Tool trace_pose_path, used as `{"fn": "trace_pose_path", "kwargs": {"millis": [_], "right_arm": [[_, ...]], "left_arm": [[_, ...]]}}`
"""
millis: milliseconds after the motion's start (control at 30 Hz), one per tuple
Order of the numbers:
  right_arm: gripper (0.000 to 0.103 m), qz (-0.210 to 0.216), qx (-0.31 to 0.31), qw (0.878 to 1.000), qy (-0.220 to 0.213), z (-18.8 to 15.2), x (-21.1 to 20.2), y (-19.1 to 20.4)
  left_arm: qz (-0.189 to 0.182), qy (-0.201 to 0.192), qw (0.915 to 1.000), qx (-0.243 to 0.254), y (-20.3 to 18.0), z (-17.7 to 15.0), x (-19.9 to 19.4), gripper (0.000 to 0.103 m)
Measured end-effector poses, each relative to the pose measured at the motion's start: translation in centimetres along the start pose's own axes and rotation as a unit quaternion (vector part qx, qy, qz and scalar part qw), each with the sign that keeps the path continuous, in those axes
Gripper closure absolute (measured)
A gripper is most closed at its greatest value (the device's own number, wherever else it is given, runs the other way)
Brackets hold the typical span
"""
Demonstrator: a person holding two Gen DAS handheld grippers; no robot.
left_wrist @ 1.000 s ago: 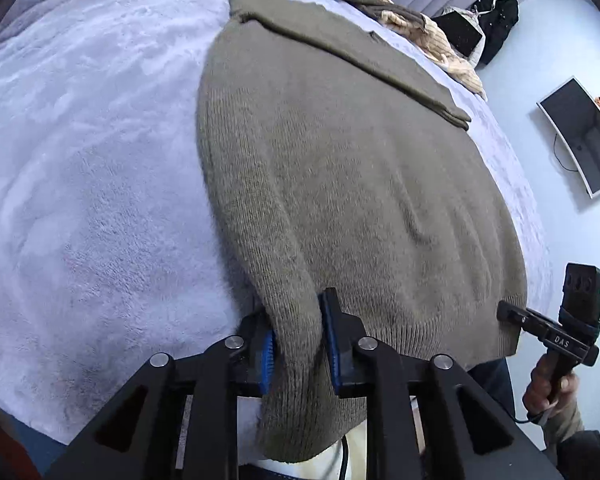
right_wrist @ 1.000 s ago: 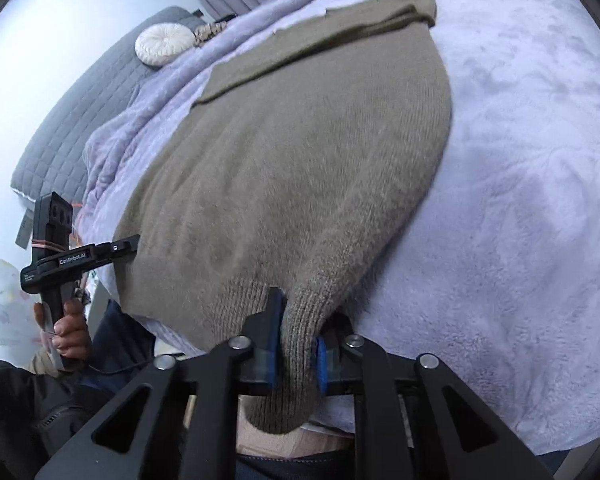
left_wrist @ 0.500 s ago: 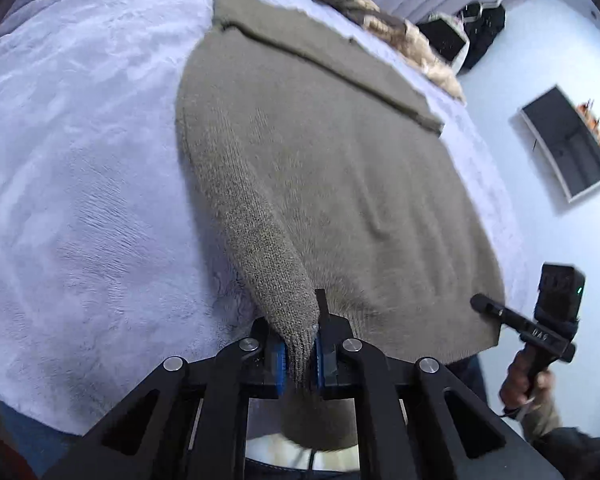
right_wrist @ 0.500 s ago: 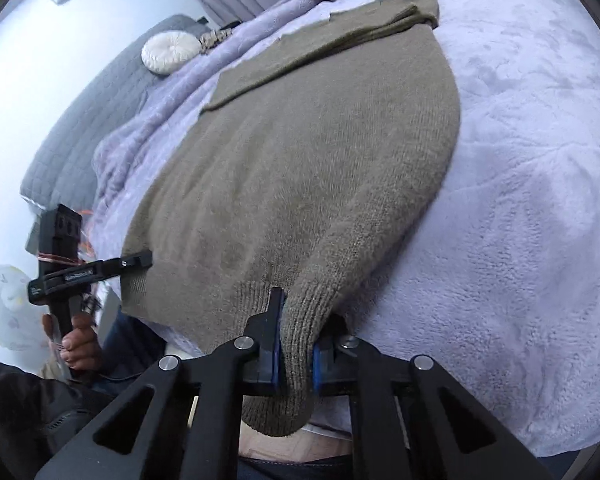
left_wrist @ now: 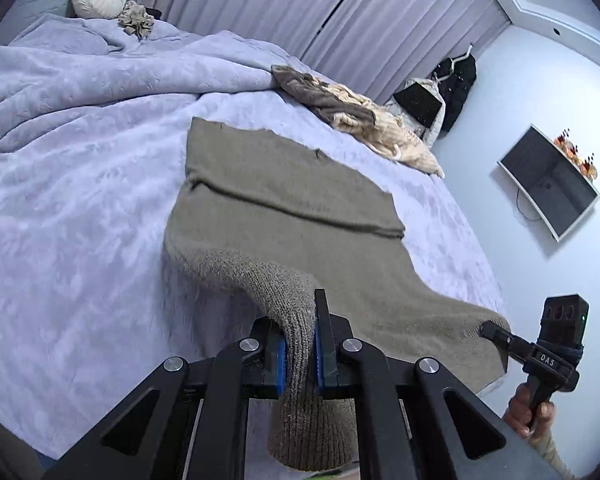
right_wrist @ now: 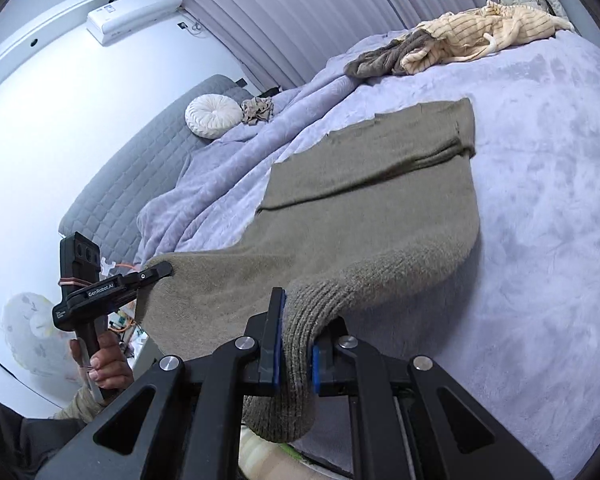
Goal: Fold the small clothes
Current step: 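Lift the hem with both grippers and fold it toward the collar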
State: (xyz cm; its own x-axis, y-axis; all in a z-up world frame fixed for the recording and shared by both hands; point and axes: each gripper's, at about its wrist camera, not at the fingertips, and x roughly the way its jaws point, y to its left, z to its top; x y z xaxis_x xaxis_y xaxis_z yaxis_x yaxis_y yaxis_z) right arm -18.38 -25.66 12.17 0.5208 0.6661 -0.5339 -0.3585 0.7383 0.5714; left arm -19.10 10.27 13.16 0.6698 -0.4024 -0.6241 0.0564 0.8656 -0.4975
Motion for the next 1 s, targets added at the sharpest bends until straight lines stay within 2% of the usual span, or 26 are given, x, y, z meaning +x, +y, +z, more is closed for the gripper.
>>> {"fn": "trace_pose_path", "kwargs": {"millis": [133,433,1000], "right_arm": [[0.092,-0.010,0.009,1.000,-0.016,2.2,-0.3,-0.2],[0.092,-0.048,0.017,0.998,-0.027,7.7,2.0,-0.4],[0.092,-0.096,0.033,0.995,0.004,15.2,7.0,-2.9]], "left_arm": [[0.010,-0.007,0.9997,-0.023,0.5,1.6,1.0,0.092],[0.044,0.000,0.9983,-0.037,0.7,5.8,4.0,0.092],[0.101,0.041,0.9938,-0.024,0.0,13.1,10.8,0.092]]}}
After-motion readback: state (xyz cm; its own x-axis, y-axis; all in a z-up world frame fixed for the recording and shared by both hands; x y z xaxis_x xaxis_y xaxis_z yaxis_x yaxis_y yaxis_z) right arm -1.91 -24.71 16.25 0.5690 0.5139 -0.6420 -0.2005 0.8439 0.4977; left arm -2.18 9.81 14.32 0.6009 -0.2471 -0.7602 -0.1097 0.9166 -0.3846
